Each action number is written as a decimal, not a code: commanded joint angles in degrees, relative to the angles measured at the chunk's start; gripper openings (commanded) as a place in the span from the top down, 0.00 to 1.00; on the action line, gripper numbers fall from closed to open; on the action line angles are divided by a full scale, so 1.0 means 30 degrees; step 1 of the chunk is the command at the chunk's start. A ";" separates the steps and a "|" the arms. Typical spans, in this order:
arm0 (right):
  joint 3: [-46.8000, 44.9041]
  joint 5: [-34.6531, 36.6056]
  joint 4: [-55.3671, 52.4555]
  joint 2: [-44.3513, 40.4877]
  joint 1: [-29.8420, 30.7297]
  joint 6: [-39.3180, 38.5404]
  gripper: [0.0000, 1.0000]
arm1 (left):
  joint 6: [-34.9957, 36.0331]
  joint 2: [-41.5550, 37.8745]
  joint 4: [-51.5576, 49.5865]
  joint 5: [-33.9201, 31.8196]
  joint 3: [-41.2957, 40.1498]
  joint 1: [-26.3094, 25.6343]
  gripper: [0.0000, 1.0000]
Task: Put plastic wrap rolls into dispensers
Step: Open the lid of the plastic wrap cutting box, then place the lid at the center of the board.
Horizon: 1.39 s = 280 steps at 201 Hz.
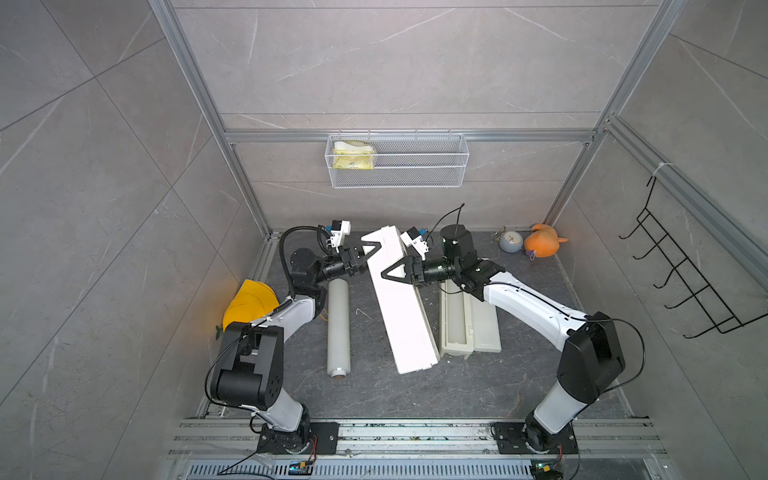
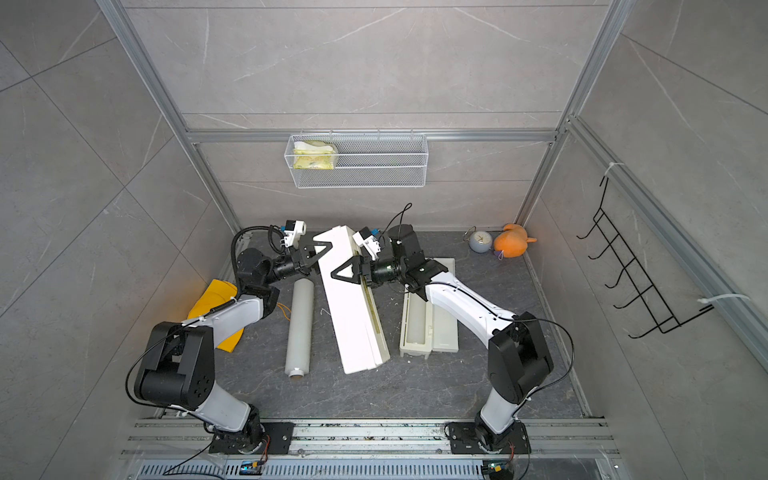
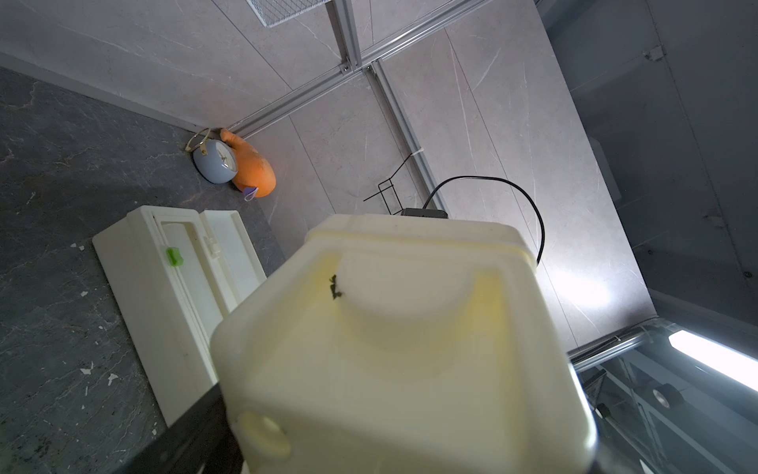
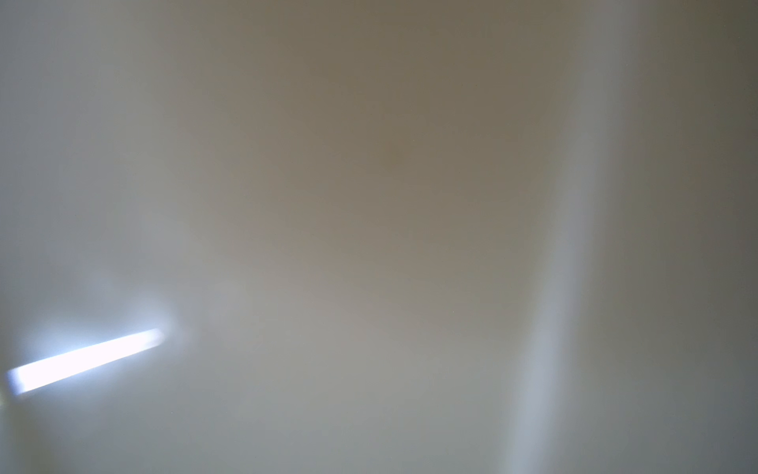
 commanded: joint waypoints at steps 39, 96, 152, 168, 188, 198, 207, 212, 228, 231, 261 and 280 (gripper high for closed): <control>-0.2816 -0.0956 0.6803 -0.1948 -0.1104 0.4625 0.16 | 0.0899 -0.1253 0.0026 -0.1872 -0.0913 0.0400 0.29; -0.2972 0.0840 0.3901 -0.2799 -0.1628 0.3410 0.16 | 0.0537 -0.1336 0.0232 -0.2506 -0.1545 0.1055 0.29; 0.0331 1.0291 -0.9400 -0.2504 -0.1470 -0.2558 0.16 | 0.1936 -0.2438 -0.2406 -0.1656 -0.1498 0.2240 0.28; 0.0631 1.1695 -1.0252 -0.1881 -0.1207 -0.2866 0.16 | 0.2375 -0.2604 -0.3148 -0.1475 -0.1423 0.2255 0.28; 0.0453 1.2306 -0.9728 -0.0852 -0.0874 -0.2984 0.16 | 0.2371 -0.2663 -0.3287 -0.1119 -0.1503 0.2413 0.27; 0.0670 1.2252 -0.9540 -0.0009 -0.0768 -0.3195 0.15 | 0.2371 -0.2762 -0.3486 -0.0919 -0.1565 0.2518 0.27; 0.1019 1.2407 -0.9344 0.0817 -0.0607 -0.3457 0.15 | 0.2418 -0.2880 -0.3726 -0.0630 -0.1613 0.2628 0.27; 0.1270 1.2453 -0.9202 0.1304 -0.0514 -0.3584 0.15 | 0.2483 -0.2973 -0.3925 -0.0459 -0.1621 0.2714 0.27; 0.2647 1.2876 -0.9753 0.3120 -0.0189 -0.4264 0.15 | 0.2979 -0.3354 -0.4913 0.0157 -0.1666 0.3068 0.27; 0.2940 1.2985 -0.9898 0.3445 -0.0101 -0.4356 0.14 | 0.3033 -0.3431 -0.5052 0.0256 -0.1665 0.3150 0.26; 0.5833 1.5674 -1.2197 0.6707 0.0480 -0.3862 0.15 | 0.4531 -0.4234 -0.7685 0.1039 -0.1728 0.3694 0.26; 0.6814 1.8073 -1.3186 0.7983 0.0719 -0.2648 0.14 | 0.5297 -0.4615 -0.8548 0.1158 -0.1908 0.3923 0.26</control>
